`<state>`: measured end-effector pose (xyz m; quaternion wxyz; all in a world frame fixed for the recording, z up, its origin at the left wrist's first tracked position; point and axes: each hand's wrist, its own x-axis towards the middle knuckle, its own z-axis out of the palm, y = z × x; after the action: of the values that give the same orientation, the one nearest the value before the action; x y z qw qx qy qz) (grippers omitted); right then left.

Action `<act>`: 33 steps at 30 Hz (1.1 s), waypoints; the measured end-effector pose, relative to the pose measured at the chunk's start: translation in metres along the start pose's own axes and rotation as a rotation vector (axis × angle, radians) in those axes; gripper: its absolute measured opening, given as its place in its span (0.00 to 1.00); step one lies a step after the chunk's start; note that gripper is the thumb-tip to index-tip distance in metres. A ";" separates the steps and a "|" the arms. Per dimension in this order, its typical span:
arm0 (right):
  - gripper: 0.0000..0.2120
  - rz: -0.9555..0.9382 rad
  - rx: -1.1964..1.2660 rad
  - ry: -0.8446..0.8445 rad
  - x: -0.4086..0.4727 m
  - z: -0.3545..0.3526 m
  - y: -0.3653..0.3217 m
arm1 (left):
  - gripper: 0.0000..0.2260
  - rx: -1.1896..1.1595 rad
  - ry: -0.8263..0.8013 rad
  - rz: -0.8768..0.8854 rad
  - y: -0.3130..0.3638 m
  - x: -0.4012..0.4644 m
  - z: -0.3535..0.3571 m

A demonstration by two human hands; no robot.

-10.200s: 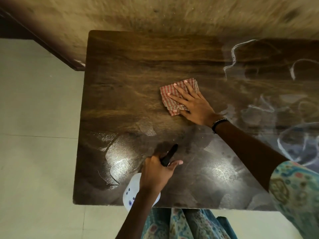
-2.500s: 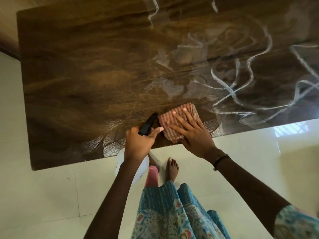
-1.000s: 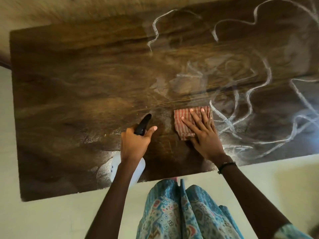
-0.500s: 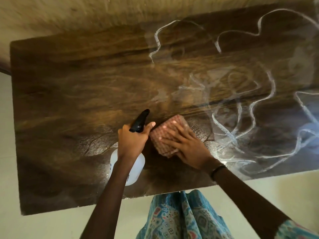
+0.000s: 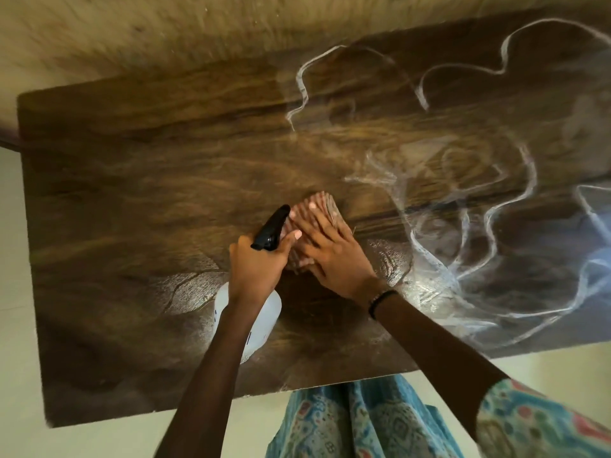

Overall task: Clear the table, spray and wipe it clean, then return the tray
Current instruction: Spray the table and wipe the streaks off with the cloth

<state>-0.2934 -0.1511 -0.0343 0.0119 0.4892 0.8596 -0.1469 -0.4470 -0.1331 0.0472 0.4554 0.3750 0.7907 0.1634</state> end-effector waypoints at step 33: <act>0.31 0.268 0.094 0.091 -0.023 -0.015 0.097 | 0.21 0.078 -0.067 0.258 0.048 0.046 0.026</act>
<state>-0.1980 -0.1201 -0.0398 -0.0306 0.6058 0.7784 -0.1616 -0.4183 -0.0689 0.0344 0.4420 0.4962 0.7260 0.1771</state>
